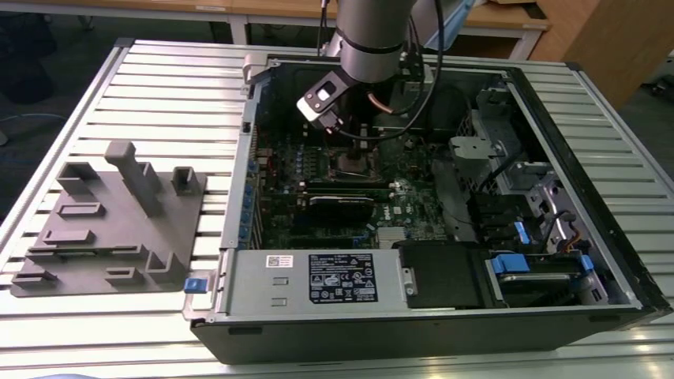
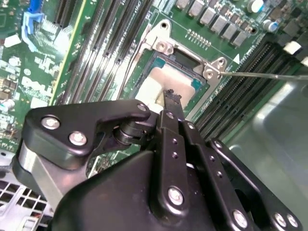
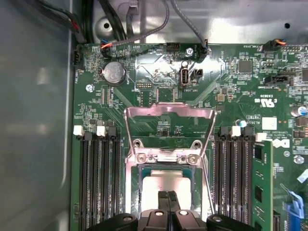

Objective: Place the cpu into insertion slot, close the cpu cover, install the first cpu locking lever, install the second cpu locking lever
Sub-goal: 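Place the cpu into insertion slot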

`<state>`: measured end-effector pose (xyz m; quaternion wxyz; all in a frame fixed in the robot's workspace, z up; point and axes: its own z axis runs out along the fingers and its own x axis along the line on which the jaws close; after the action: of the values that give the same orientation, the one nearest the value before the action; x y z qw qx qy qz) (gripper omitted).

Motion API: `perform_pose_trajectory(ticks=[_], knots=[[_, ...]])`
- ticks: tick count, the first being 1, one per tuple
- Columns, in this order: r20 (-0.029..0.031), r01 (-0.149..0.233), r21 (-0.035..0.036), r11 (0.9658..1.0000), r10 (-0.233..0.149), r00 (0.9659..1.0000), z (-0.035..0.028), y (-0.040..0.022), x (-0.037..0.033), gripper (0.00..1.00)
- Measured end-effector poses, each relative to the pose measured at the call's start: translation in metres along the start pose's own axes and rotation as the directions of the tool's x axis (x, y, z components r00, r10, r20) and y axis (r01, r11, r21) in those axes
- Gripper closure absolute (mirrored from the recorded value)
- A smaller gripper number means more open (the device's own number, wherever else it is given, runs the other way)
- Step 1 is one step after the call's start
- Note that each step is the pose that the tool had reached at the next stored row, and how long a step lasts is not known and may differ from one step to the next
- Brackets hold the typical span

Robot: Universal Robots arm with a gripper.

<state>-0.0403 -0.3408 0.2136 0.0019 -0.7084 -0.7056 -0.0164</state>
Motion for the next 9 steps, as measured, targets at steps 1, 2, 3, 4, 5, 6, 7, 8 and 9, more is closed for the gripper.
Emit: perform_pose_trajectory(ticks=[1,2,3,4,5,6,7,8,9], knots=[[-0.0001,0.0,-0.0001,1.0,0.0,1.0,-0.0004,0.0,0.0,0.89],[-0.0002,0.0,-0.0001,1.0,0.0,1.0,-0.0004,0.0,0.0001,0.89],[-0.0004,0.0,-0.0002,1.0,0.0,1.0,-0.0004,0.0,0.0001,0.89],[-0.0002,0.0,-0.0001,1.0,0.0,1.0,-0.0005,0.0,0.0,0.89],[0.0001,0.0,0.0,1.0,0.0,1.0,-0.0007,0.0,0.0,0.89],[-0.0001,0.0,-0.0001,1.0,0.0,1.0,-0.0007,0.0,0.0,0.89],[0.0,0.0,0.0001,1.0,0.0,1.0,-0.0009,0.0,0.0,0.89],[0.0005,0.0,0.0003,1.0,0.0,1.0,-0.0016,0.0,0.0,0.89],[0.0002,0.0,0.0001,1.0,0.0,1.0,-0.002,0.0,0.0,0.89]])
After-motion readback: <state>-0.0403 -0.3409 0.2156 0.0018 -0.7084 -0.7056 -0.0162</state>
